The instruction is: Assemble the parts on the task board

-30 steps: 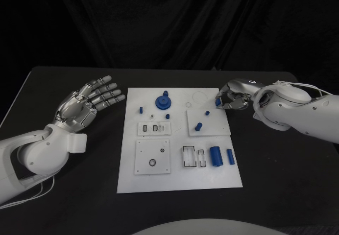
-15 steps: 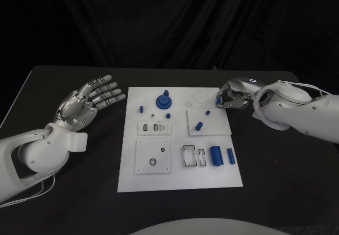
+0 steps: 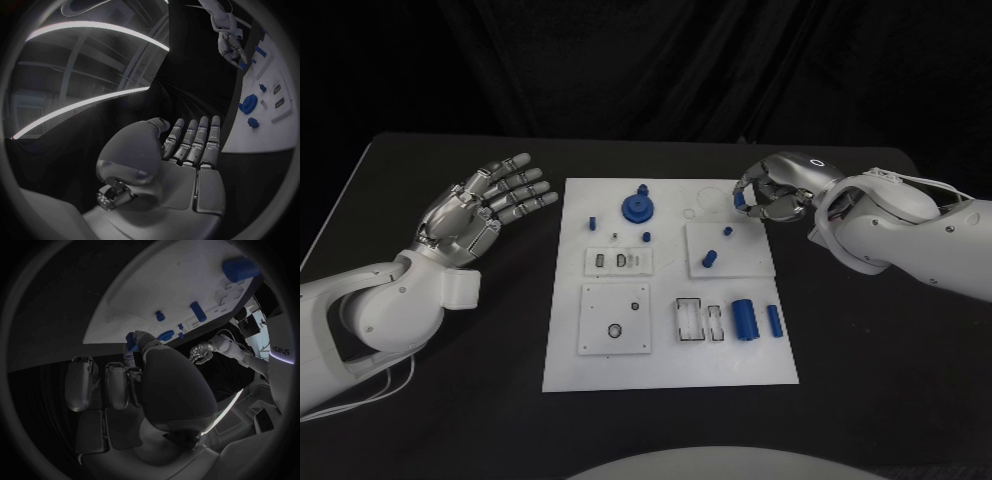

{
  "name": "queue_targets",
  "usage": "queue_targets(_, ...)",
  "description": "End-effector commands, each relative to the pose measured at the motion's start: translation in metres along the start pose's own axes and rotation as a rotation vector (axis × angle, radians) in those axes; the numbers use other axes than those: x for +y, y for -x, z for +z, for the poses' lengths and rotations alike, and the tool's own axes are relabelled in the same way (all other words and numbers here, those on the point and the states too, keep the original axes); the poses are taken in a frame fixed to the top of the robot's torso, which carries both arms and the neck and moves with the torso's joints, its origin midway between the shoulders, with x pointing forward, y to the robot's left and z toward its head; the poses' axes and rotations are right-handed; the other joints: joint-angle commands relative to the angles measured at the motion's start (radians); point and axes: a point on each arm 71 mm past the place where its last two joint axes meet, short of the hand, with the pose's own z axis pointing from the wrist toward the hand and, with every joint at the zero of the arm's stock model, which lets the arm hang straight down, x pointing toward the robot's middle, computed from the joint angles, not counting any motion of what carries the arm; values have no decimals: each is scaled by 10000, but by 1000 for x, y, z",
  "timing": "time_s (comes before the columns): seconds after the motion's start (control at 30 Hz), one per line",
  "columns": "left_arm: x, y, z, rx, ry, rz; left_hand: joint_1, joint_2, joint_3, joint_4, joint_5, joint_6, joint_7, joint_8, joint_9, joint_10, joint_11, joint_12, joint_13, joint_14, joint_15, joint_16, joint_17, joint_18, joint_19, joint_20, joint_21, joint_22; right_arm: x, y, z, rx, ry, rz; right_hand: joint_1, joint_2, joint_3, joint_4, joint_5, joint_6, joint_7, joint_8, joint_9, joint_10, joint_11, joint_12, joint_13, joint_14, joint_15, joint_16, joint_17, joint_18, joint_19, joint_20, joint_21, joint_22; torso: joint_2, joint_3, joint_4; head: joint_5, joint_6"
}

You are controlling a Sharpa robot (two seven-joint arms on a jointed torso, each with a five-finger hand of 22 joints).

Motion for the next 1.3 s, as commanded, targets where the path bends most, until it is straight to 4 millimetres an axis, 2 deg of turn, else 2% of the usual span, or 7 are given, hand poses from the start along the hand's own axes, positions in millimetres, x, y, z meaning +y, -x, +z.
queue_targets(0.03,-6,-1,-1,32,-878,-139,-32,26,11,71,36,24,49,36,9,20,36,66,12,0,12,66,6,-178,-53,7,9,1,26,6,0,-716,845,259,32,66,77,-18,73,63,-75,401,483,348,-30,46,1935,712,-44,68,1674,7,41,1,48,793,3,1,-8,25,3)
queue_targets(0.3,-6,-1,-1,18,-880,-155,-30,21,8,82,31,44,49,44,11,22,35,68,13,0,12,71,6,-178,-53,7,10,2,97,-8,6,112,2684,659,34,45,100,-64,137,30,-73,461,538,463,-28,102,2047,755,-44,187,1767,-14,101,2,124,867,-4,-8,-2,6,-14)
queue_targets(0.47,-5,-2,0,27,-874,-176,-29,17,6,90,25,40,49,44,11,24,35,70,13,0,12,74,7,-177,-52,7,11,2,129,-23,12,913,3370,727,-3,13,98,-119,8,18,-85,553,618,460,-36,103,2043,769,-50,209,1782,-11,113,-1,123,872,0,0,19,-7,10)
queue_targets(0.73,-5,-2,0,8,-867,-189,-26,4,-1,109,9,53,47,50,13,28,33,74,15,1,10,82,7,-177,-50,7,15,3,149,-39,23,1724,3454,394,-111,-37,76,-151,-256,-102,-65,587,676,404,-18,80,1993,762,-36,189,1767,11,73,6,46,819,-3,1,-4,72,9)
queue_targets(0.93,-4,-2,1,18,-851,-207,-26,4,-1,109,9,53,47,50,13,28,33,74,15,1,10,82,7,-177,-50,7,15,3,153,-45,28,1979,3270,193,-147,-50,65,-152,-308,-113,-66,599,690,412,-16,84,2002,769,-34,215,1788,12,73,8,44,820,-24,-15,9,63,-16)
queue_targets(1.03,-4,-2,1,24,-844,-211,-23,-2,-4,117,4,49,46,49,13,29,32,76,15,1,10,86,7,-176,-49,7,16,4,155,-48,29,2088,3216,105,-155,-57,62,-156,-320,-120,-66,600,693,420,-16,89,2010,773,-34,228,1799,11,76,9,47,825,-9,-4,10,55,-17)
queue_targets(1.3,-3,-2,2,41,-822,-223,-20,-5,-6,125,-1,46,45,48,13,29,31,77,16,0,10,89,7,-176,-49,7,17,4,156,-57,30,2303,3108,-46,-202,-63,53,-159,-398,-127,-69,618,711,420,-16,90,2011,775,-32,236,1805,16,71,11,33,817,-4,0,16,43,-42)
